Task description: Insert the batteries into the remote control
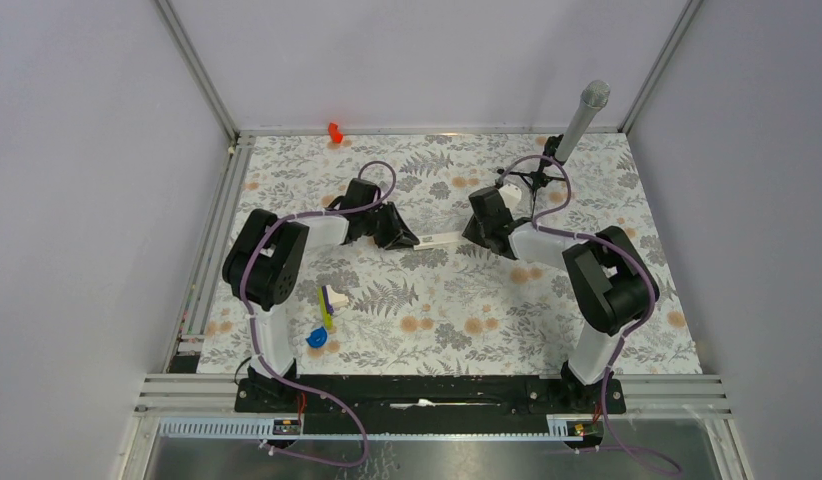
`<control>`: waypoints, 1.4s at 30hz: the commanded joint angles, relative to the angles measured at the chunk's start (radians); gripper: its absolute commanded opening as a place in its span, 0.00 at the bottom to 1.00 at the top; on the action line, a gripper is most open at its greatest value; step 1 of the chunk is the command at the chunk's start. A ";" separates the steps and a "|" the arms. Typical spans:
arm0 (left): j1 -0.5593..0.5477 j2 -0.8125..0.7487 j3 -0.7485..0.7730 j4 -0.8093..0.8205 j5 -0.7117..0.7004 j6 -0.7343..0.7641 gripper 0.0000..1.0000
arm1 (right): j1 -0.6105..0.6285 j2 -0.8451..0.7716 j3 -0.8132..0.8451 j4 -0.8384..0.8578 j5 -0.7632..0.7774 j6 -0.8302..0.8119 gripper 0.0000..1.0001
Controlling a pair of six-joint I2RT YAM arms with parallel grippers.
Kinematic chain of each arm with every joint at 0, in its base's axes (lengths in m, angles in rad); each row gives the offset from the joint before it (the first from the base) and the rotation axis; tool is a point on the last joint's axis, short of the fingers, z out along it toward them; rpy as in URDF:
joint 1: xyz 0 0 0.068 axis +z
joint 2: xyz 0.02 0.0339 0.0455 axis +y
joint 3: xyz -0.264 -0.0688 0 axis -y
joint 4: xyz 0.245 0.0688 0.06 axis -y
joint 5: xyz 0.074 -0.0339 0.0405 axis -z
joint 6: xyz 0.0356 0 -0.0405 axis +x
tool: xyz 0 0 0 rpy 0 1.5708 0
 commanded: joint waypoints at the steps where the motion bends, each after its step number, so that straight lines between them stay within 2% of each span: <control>1: -0.047 -0.031 0.038 -0.154 -0.170 0.086 0.20 | 0.032 0.024 0.055 -0.283 -0.179 -0.094 0.38; 10: -0.025 -0.156 0.096 -0.303 -0.371 0.160 0.59 | -0.014 -0.072 0.156 -0.364 -0.120 -0.252 0.57; 15: -0.007 -0.313 0.079 -0.337 -0.477 0.202 0.80 | -0.015 -0.184 0.164 -0.369 -0.121 -0.290 0.63; 16: -0.006 -0.348 0.086 -0.355 -0.491 0.216 0.93 | -0.014 -0.214 0.164 -0.369 -0.124 -0.297 0.64; 17: -0.006 -0.385 0.093 -0.376 -0.497 0.233 0.98 | -0.014 -0.253 0.162 -0.369 -0.123 -0.303 0.66; 19: -0.006 -0.460 0.102 -0.404 -0.491 0.265 0.99 | -0.014 -0.334 0.146 -0.370 -0.109 -0.320 0.82; 23: -0.011 -0.649 0.069 -0.425 -0.512 0.326 0.99 | -0.014 -0.533 0.079 -0.391 -0.038 -0.315 0.99; 28: -0.012 -0.874 0.036 -0.496 -0.645 0.375 0.99 | -0.014 -0.793 0.034 -0.484 0.087 -0.327 1.00; 30: -0.013 -0.954 0.020 -0.522 -0.696 0.399 0.99 | -0.015 -0.888 0.028 -0.527 0.181 -0.339 1.00; 33: -0.015 -1.075 -0.022 -0.525 -0.727 0.438 0.99 | -0.014 -1.018 0.030 -0.614 0.400 -0.311 1.00; 36: -0.015 -1.185 -0.062 -0.531 -0.767 0.469 0.99 | -0.015 -1.119 0.044 -0.681 0.531 -0.310 1.00; 42: -0.016 -1.346 -0.088 -0.618 -0.861 0.489 0.99 | -0.014 -1.243 0.096 -0.803 0.683 -0.312 1.00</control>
